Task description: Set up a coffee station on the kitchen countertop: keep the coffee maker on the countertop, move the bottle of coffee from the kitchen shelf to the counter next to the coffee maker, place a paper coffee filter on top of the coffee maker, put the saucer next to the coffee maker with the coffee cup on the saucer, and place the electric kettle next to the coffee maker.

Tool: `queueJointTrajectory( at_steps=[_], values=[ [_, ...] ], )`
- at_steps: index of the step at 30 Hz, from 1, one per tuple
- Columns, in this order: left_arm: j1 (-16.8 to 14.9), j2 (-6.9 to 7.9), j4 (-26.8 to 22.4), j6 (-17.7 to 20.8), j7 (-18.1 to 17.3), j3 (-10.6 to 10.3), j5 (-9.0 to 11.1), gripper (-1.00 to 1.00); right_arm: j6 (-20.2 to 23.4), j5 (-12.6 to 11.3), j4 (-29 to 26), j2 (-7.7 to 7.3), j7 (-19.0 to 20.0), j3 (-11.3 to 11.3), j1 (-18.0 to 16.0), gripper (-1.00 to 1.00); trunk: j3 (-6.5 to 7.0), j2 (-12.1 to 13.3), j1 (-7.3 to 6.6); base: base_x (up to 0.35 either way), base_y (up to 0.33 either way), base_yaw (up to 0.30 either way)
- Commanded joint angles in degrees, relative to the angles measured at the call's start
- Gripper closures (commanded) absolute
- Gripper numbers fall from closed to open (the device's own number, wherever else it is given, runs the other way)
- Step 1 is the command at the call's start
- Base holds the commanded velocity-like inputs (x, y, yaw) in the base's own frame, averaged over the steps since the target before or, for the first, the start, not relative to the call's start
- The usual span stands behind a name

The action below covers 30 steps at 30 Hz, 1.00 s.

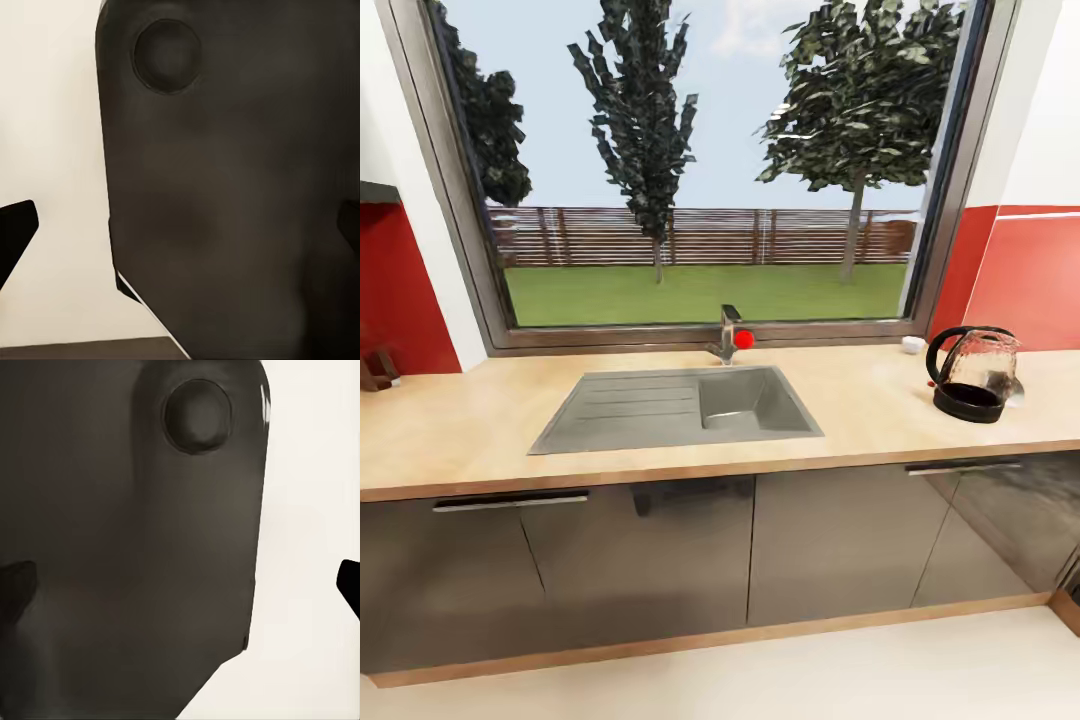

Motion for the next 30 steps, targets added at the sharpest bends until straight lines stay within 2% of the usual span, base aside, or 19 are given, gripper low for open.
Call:
queueJointTrajectory(
  at_steps=[1,4,20,26,29,30],
  values=[
    [0.33,-0.33,-0.33,-0.33,-0.14,-0.09,0.09,-1.00,-0.09,-0.17,-0.09,-0.33,-0.08,-0.02,-0.34,-1.00,-0.03,-0.01,0.00,0.000,0.000,0.000],
    [0.62,-1.23,-1.29,-0.47,-0.15,-0.09,0.09,-1.00,-0.09,-0.17,-0.09,-0.44,-0.05,-0.01,-0.89,-1.00,-0.03,-0.01,0.00,0.000,0.000,0.000],
    [0.62,-1.23,-1.38,-0.47,-0.15,-0.09,0.09,-1.00,-0.09,-0.17,-0.09,-0.44,-0.05,-0.01,-0.89,-1.00,-0.03,-0.01,0.00,0.000,0.000,0.000],
    [0.90,-2.13,-3.31,-1.41,-0.11,0.15,-0.19,-1.00,-2.03,-0.32,-2.06,-2.38,-0.08,-0.21,-2.87,-1.00,-0.03,-0.01,0.00,0.000,0.000,0.000],
    [0.94,-1.69,-4.27,-1.57,-0.07,0.17,-0.25,-1.00,-2.99,-0.32,-3.04,-3.34,-0.22,-0.25,-3.86,-1.00,-0.03,-0.01,0.00,0.000,0.000,0.000],
    [0.95,-0.78,-23.03,-1.60,-0.08,0.14,-0.22,-1.00,-11.35,-0.30,-9.33,-3.52,-0.31,-0.27,-5.08,-1.00,-0.03,-0.01,0.00,0.000,0.000,0.000]
  ],
)
